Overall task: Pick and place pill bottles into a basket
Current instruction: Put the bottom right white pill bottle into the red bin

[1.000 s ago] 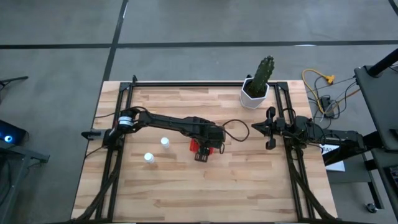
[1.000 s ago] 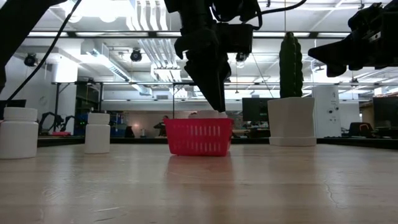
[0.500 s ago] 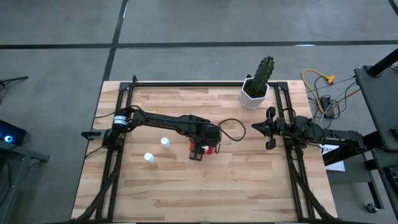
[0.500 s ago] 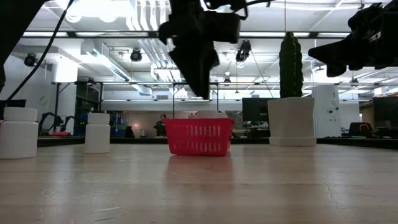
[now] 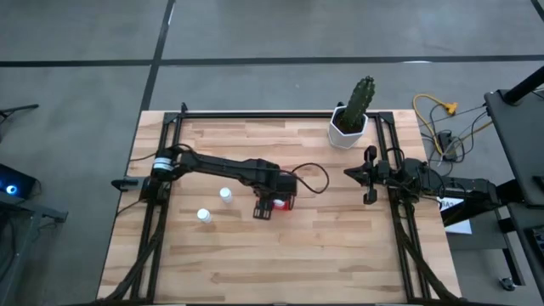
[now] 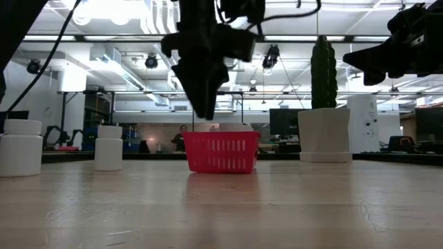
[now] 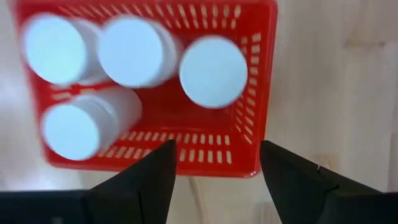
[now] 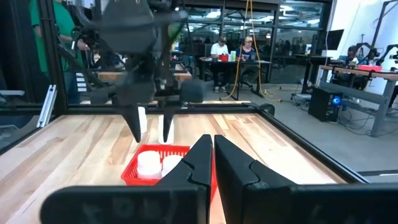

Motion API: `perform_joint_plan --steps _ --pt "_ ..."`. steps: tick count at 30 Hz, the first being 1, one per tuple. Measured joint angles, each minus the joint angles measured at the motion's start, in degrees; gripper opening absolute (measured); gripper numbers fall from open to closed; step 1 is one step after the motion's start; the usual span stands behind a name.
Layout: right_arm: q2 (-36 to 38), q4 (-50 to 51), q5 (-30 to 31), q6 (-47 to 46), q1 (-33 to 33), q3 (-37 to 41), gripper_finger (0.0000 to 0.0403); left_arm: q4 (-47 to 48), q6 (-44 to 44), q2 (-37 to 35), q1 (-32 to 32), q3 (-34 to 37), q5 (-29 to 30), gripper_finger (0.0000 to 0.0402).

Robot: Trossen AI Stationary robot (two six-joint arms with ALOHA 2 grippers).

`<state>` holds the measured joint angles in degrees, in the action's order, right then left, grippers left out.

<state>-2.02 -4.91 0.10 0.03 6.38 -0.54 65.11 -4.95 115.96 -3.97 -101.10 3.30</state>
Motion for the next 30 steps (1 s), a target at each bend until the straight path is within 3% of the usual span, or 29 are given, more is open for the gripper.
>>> perform_joint_plan --steps 8,21,30 --pt "0.0 0.0 0.0 0.0 0.0 0.0 0.0008 -1.3 0.2 0.0 0.0 3.7 -0.8 0.0213" --pt "0.0 0.0 0.1 0.0 0.0 0.0 0.0008 -7.1 -0.4 0.0 -0.3 3.8 -5.6 0.0213" --pt "0.0 0.0 0.1 0.0 0.0 0.0 0.0008 -9.2 -1.9 0.0 -0.5 3.7 -5.8 0.0213"
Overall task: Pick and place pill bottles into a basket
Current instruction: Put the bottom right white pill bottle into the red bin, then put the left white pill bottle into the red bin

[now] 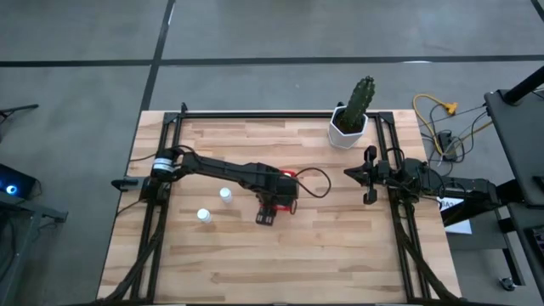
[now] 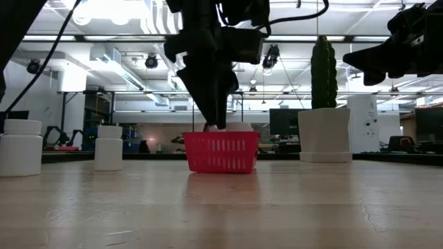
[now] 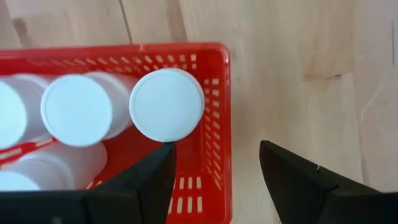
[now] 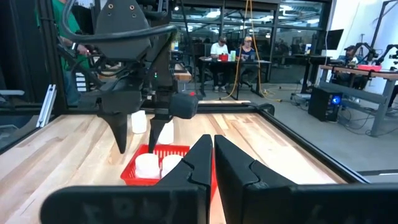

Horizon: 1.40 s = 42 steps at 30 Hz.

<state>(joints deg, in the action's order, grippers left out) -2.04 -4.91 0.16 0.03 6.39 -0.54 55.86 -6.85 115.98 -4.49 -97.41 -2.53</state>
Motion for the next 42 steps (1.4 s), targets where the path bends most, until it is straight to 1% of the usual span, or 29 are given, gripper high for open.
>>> perform_joint_plan --steps 6,15,20,23,26,30,32,33,35,38,39,40,42 --pt "0.0 0.0 0.0 0.0 0.0 0.0 0.0008 -1.5 -1.0 0.0 0.0 0.0 -0.2 0.0212" --pt "0.0 0.0 0.0 0.0 0.0 0.0 0.0008 -0.3 -1.1 0.0 -0.2 0.0 -0.3 0.0212" --pt "0.0 0.0 0.0 0.0 0.0 0.0 0.0008 0.2 -1.6 0.0 -2.2 -0.5 0.4 0.0212" --pt "0.0 0.0 0.0 0.0 0.0 0.0 0.0008 1.3 -1.6 -0.1 -4.4 -1.0 2.8 0.0212" --pt "0.0 0.0 0.0 0.0 0.0 0.0 0.0008 3.5 -1.4 -0.7 -7.4 -0.8 8.9 0.0212" --pt "0.0 0.0 0.0 0.0 0.0 0.0 0.0008 6.0 -0.9 -1.6 -13.2 -0.9 18.1 0.0212" --pt "0.0 0.0 0.0 0.0 0.0 0.0 0.0008 6.0 -0.9 -2.4 -15.6 -1.0 19.5 0.0212" --pt "0.0 0.0 0.0 0.0 0.0 0.0 0.0008 5.9 -0.2 -2.6 -16.3 -1.2 18.6 0.0212" --pt "0.0 0.0 0.0 0.0 0.0 0.0 0.0008 5.5 3.4 -2.8 -16.0 -1.5 14.7 0.0212" --pt "0.0 0.0 0.0 0.0 0.0 0.0 0.0009 5.7 9.5 -3.1 -11.8 -1.5 5.3 0.0212" --pt "0.0 0.0 0.0 0.0 0.0 0.0 0.0008 5.7 11.4 -3.4 -10.5 -1.4 3.3 0.0212" --pt "0.0 0.0 0.0 0.0 0.0 0.0 0.0008 5.9 13.1 -3.8 -9.5 -1.3 2.9 0.0212" --pt "0.0 0.0 0.0 0.0 0.0 0.0 0.0008 6.7 13.5 -4.6 -8.9 -0.9 4.3 0.0212"
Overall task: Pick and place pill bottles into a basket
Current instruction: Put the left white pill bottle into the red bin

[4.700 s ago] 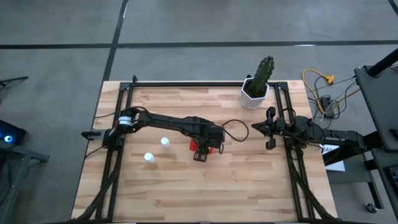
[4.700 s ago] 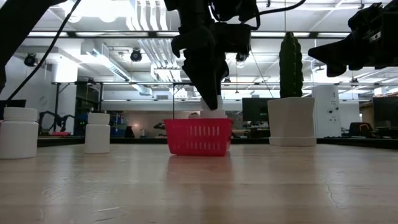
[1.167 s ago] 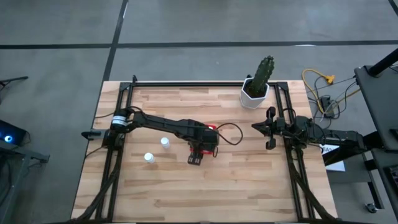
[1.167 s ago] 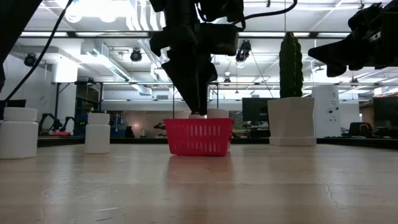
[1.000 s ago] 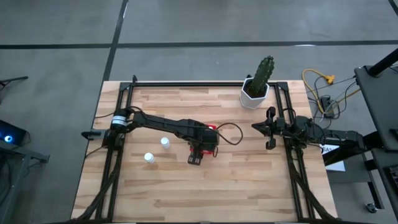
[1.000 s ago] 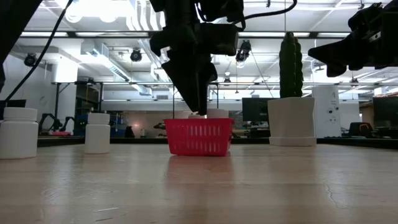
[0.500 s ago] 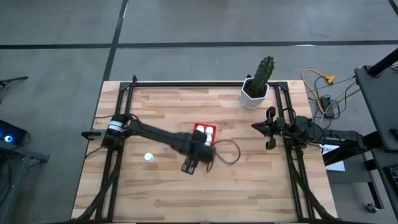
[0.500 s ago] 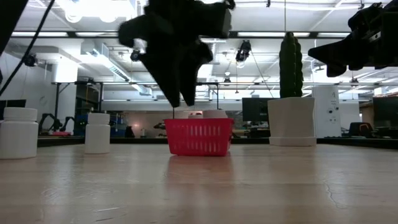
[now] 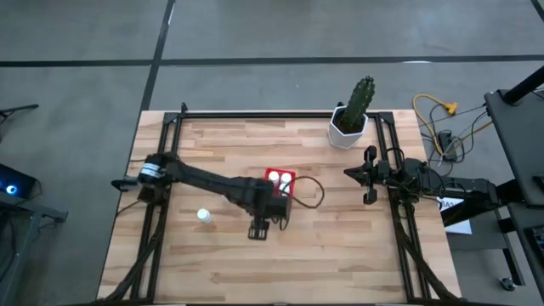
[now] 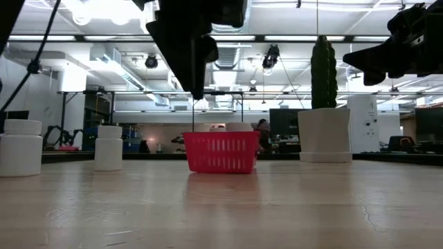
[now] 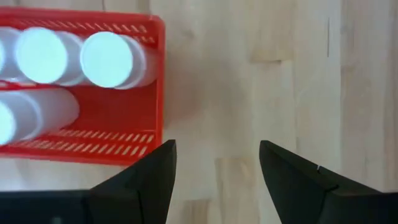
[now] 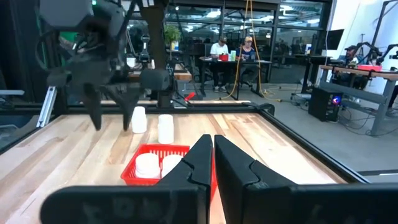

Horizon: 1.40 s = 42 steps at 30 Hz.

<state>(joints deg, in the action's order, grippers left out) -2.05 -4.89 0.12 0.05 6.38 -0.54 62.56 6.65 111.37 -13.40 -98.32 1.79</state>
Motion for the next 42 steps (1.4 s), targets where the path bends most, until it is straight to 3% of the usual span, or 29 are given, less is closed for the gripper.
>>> perform_joint_plan --steps 7,9,23,32,42 --pt "0.0 0.0 0.0 0.0 0.0 0.0 0.0008 -0.3 -5.9 -2.4 -5.8 1.1 11.6 0.0212" --pt "0.0 0.0 0.0 0.0 0.0 0.0 0.0008 -0.8 -5.5 -4.1 -7.4 2.5 12.2 0.0212" --pt "0.0 0.0 0.0 0.0 0.0 0.0 0.0009 -3.1 7.0 -20.9 -9.2 24.0 11.6 0.0212" --pt "0.0 0.0 0.0 0.0 0.0 0.0 0.0009 -3.5 17.4 -30.7 -9.4 37.1 4.0 0.0212" --pt "0.0 0.0 0.0 0.0 0.0 0.0 0.0009 -4.0 23.0 -39.7 -9.7 44.2 0.0 0.0212"
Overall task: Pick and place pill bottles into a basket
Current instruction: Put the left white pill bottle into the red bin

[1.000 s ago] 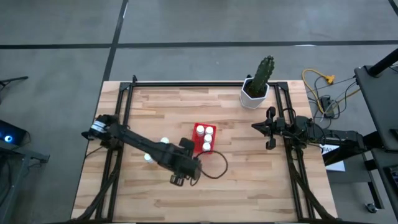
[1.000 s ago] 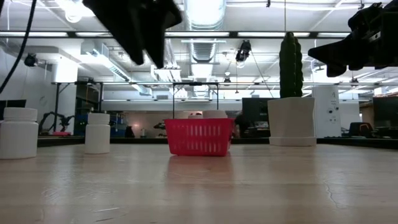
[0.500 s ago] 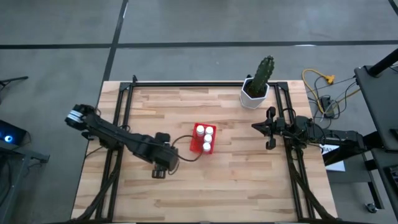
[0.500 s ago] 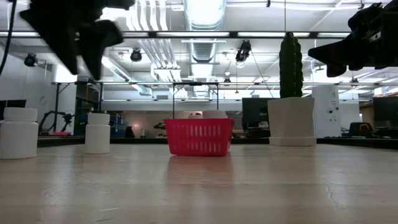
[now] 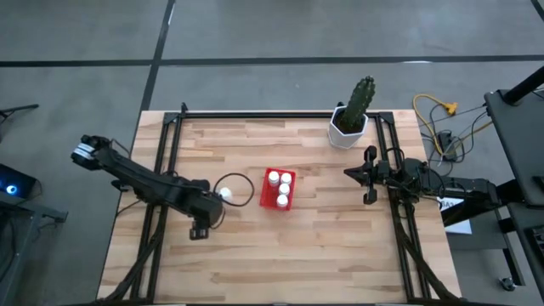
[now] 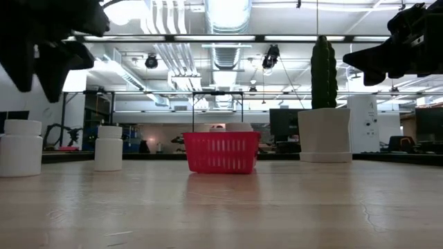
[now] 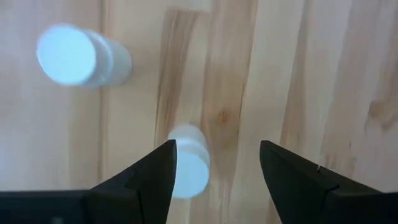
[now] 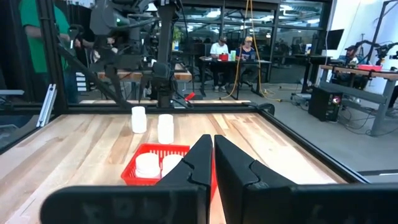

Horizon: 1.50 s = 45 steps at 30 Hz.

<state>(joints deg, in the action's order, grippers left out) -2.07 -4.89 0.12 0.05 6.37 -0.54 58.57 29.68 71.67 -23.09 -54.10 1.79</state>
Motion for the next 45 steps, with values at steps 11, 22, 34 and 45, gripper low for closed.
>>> perform_joint_plan --steps 11,22,34,45 --pt "0.0 0.0 0.0 0.0 0.0 0.0 0.0009 0.0 0.2 -5.2 0.0 7.4 -1.6 0.0212" --pt "0.0 0.0 0.0 0.0 0.0 0.0 0.0008 -4.2 0.0 -6.6 0.0 10.3 -1.5 0.0212" --pt "0.0 0.0 0.0 0.0 0.0 0.0 0.0008 -4.3 0.1 -7.0 0.1 12.1 0.5 0.0212" --pt "0.0 0.0 0.0 0.0 0.0 0.0 0.0008 -5.9 1.4 -6.8 0.1 12.3 0.2 0.0212"
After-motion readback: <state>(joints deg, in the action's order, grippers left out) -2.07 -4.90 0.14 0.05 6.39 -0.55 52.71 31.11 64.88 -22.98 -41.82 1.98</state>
